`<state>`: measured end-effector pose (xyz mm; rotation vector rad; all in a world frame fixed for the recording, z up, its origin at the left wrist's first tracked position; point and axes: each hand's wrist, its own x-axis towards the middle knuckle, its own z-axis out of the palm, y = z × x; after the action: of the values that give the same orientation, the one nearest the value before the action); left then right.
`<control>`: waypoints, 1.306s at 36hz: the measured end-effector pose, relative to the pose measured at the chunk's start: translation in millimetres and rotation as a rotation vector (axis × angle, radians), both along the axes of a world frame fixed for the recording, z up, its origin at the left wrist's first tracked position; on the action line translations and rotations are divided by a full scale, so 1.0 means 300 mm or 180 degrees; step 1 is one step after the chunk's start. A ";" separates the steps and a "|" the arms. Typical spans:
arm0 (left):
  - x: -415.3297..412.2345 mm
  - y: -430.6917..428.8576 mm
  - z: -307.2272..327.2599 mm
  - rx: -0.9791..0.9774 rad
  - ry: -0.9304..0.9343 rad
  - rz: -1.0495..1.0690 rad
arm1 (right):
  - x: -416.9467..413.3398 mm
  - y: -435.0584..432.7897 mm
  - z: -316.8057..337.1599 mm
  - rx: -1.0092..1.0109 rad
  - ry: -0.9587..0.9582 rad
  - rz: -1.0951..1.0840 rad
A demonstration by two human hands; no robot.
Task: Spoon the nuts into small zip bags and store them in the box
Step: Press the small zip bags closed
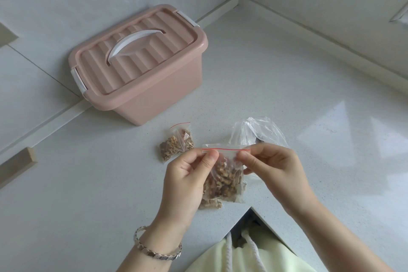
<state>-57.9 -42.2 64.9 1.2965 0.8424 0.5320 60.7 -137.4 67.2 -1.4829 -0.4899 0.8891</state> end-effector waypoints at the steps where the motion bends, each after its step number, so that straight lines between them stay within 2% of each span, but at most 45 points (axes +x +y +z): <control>1: 0.001 -0.001 0.000 0.0077 0.0023 -0.0032 | -0.001 0.001 0.004 0.0016 -0.0072 0.0060; 13: 0.003 -0.007 0.005 0.0524 0.0109 -0.0199 | -0.007 0.003 -0.005 -0.0222 -0.0645 0.0168; 20: -0.003 0.020 0.016 0.0388 -0.0016 -0.0357 | 0.007 -0.003 -0.010 -0.0256 -0.1241 0.0304; 33: -0.008 0.033 0.024 0.1100 0.0650 -0.0692 | 0.014 -0.005 -0.019 -0.0359 -0.1949 0.0764; 47: -0.028 0.040 0.003 0.0852 0.0841 -0.0534 | -0.016 0.025 -0.077 -0.0464 -0.3210 0.0833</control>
<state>-66.3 -30.2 65.8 1.6938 0.8896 0.3516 55.8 -129.8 44.2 -1.9792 -1.3983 0.3033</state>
